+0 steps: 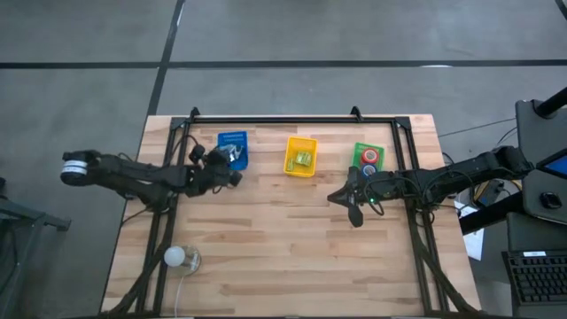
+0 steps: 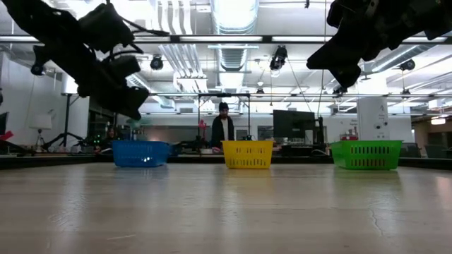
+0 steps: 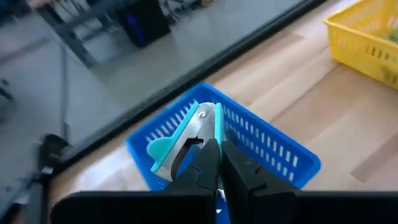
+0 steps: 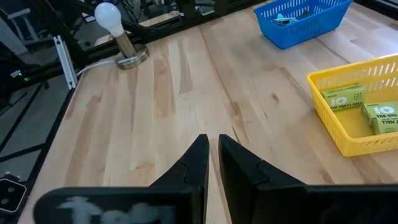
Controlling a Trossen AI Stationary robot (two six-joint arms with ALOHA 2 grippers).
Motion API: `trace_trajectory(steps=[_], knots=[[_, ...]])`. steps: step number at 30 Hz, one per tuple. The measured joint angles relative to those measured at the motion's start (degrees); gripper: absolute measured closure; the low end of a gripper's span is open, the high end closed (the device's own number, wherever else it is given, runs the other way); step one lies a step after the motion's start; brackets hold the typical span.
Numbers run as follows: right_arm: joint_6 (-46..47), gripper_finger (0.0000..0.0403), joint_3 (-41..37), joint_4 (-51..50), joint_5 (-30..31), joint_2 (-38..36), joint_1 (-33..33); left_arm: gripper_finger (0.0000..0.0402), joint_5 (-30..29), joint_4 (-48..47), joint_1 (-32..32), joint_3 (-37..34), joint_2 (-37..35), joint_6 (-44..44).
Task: Pick and place Stapler, Stapler remover, tape
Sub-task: Put the light blue staple remover into the blue bin, then return to Home Position
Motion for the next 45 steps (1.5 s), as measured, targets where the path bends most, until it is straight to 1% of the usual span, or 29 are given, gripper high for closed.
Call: trace_trajectory(steps=[4,11,15,19,22,25,30,35,39,42,45], knots=[[-0.09,0.0369,0.0,0.12,0.0,0.0,0.0,0.0388,7.47,2.92,3.23,-0.83,0.1,-0.31],[-0.09,0.0369,-0.02,0.22,0.03,0.0,-0.02,0.0387,10.02,4.05,5.98,-1.12,0.21,-1.44],[-0.09,0.0369,-0.07,0.25,0.13,0.0,-0.02,0.0387,16.97,4.01,7.66,-1.3,0.21,-1.95],[-0.09,0.0369,-0.07,0.25,0.14,0.0,-0.02,0.0387,17.68,4.07,8.7,-1.42,0.21,-2.37],[-0.09,0.0369,-0.07,0.25,0.15,0.0,-0.02,0.0387,17.77,4.37,9.23,-1.42,0.21,-4.57],[-0.09,0.0369,-0.17,0.24,0.15,0.0,-0.02,0.0382,19.43,4.4,9.29,-1.42,0.3,-5.01],[-0.09,0.0369,-0.2,0.21,0.15,0.0,-0.02,0.0357,21.2,4.43,9.34,-1.42,1.46,-5.19],[-0.01,0.0369,-0.31,0.21,0.13,0.0,-0.02,0.0327,19.64,5.12,9.53,-1.42,1.95,-4.93],[0.0,0.0369,-0.31,0.2,0.11,0.0,-0.02,0.0317,19.83,6.55,9.25,-0.81,0.84,-3.66],[2.49,0.0369,-0.39,-0.23,0.21,0.0,-0.05,0.0323,22.55,6.72,8.26,0.42,-0.23,-3.42],[2.9,0.0369,-0.5,-0.58,1.56,0.04,-0.14,0.0347,28.34,10.56,6.49,0.61,-0.45,-2.74]])
